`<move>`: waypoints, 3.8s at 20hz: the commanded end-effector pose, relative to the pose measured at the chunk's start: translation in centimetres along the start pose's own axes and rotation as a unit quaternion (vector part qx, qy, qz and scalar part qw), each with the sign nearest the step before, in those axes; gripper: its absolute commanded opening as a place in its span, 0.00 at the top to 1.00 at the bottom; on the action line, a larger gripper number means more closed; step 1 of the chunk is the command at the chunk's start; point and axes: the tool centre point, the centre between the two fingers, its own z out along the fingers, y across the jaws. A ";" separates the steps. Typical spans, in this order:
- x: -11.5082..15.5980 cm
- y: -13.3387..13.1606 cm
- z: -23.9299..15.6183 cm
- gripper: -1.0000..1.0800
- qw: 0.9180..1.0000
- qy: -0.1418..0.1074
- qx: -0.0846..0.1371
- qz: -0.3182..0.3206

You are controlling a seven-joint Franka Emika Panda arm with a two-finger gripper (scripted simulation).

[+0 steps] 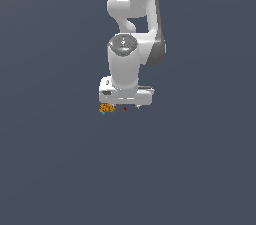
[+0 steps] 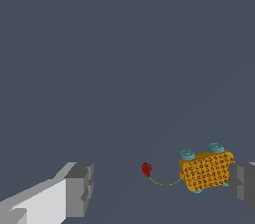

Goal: Pick up the object and move it to a goal position.

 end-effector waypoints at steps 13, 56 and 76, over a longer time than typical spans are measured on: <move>0.7 3.0 -1.6 0.04 1.000 0.011 -0.003 0.010; -5.7 6.5 7.1 0.04 0.872 0.013 0.011 0.490; -7.9 8.0 9.1 0.04 0.791 0.018 0.009 0.611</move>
